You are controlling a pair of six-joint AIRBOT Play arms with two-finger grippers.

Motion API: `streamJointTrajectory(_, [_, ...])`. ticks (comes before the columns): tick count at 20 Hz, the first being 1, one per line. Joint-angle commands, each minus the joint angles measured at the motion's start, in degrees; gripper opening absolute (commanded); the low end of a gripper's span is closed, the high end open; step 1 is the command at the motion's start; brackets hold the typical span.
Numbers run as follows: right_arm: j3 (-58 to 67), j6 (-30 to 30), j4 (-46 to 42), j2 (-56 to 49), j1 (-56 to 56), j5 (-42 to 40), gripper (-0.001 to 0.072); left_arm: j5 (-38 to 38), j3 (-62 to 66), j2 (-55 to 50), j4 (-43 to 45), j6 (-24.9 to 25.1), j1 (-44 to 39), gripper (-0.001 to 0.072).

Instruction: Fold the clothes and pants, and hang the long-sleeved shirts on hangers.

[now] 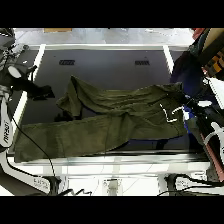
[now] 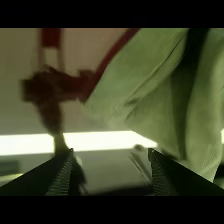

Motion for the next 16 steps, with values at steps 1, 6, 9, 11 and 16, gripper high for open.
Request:
streamJointTrajectory(1, [0.0,0.0,0.0,0.0,0.0,-0.1,0.0037,1.5,-7.2,0.0,-7.6,7.4,3.4,0.0502])
streamJointTrajectory(6, [0.0,0.0,0.0,0.0,0.0,-0.1,0.0038,13.5,-12.0,-0.9,-13.4,16.7,2.2,0.0625])
streamJointTrajectory(9, [0.0,0.0,0.0,0.0,0.0,-0.1,0.0037,16.1,-12.0,-2.7,-13.5,19.2,0.8,0.0669])
streamJointTrajectory(11, [0.0,0.0,0.0,0.0,0.0,-0.1,0.0037,17.0,-12.0,-4.4,-13.5,22.1,-0.9,0.0668])
streamJointTrajectory(16, [0.0,0.0,0.0,0.0,0.0,-0.1,0.0037,23.8,-11.5,-5.3,-13.3,22.7,-3.4,0.0033])
